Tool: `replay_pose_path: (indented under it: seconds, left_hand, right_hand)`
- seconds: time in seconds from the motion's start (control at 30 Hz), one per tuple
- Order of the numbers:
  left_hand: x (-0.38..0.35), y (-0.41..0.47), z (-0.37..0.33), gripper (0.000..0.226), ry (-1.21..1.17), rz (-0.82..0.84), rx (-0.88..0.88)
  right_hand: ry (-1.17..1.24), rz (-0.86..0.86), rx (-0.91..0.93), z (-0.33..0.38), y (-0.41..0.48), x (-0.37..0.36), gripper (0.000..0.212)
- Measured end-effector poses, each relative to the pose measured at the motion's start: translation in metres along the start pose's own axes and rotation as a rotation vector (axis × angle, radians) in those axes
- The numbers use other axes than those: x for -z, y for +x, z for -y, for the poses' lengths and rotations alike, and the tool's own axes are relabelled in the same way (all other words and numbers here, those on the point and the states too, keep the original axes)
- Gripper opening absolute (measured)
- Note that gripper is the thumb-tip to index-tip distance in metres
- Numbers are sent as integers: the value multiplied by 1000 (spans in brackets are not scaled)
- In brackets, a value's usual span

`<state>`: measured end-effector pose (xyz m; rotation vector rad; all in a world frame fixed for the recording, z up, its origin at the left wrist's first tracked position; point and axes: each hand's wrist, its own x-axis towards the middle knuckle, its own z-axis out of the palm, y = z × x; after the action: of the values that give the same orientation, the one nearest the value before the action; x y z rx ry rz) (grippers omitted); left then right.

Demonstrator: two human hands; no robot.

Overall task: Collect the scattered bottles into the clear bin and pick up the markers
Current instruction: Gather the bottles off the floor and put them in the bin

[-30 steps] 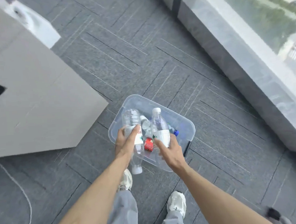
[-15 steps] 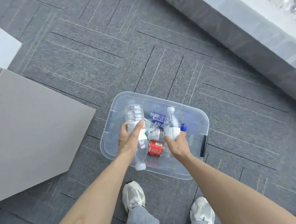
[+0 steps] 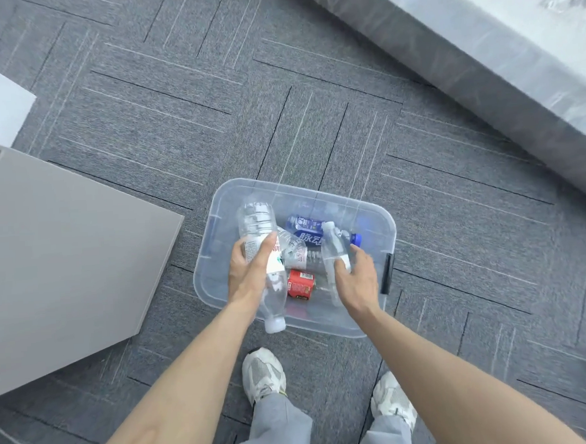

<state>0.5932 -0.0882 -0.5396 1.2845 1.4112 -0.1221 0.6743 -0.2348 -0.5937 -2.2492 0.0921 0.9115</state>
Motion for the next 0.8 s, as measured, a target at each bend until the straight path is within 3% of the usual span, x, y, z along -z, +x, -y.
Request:
replay_pose_path:
  seconds: [0.23,0.33,0.43,0.57,0.6,0.73,0.8]
  left_hand:
    - [13,-41,-37,76,-1,-14,-26]
    - [15,-57,-53,79,18,15,-41]
    - [6,-74,-64,95,0,157,-20]
    - [-14,-89,-69,76,-149,367,23]
    - [-16,-92,-72,72,-177,367,23]
    - [-8,-83,-64,73,-166,309,18]
    - [2,-74,-58,71,-141,260,13]
  right_hand:
    - [234,-4,18,45,-41,42,50]
    - [297,126,-2,63,-51,53,52]
    - [342,312,-9,82,-61,57,69]
    - [292,484,123,95,-70,62,40]
    - [286,470,134,93,-70,63,36]
    - [231,314,94,76,-70,62,62]
    - [178,218,60,68,-69,63,65]
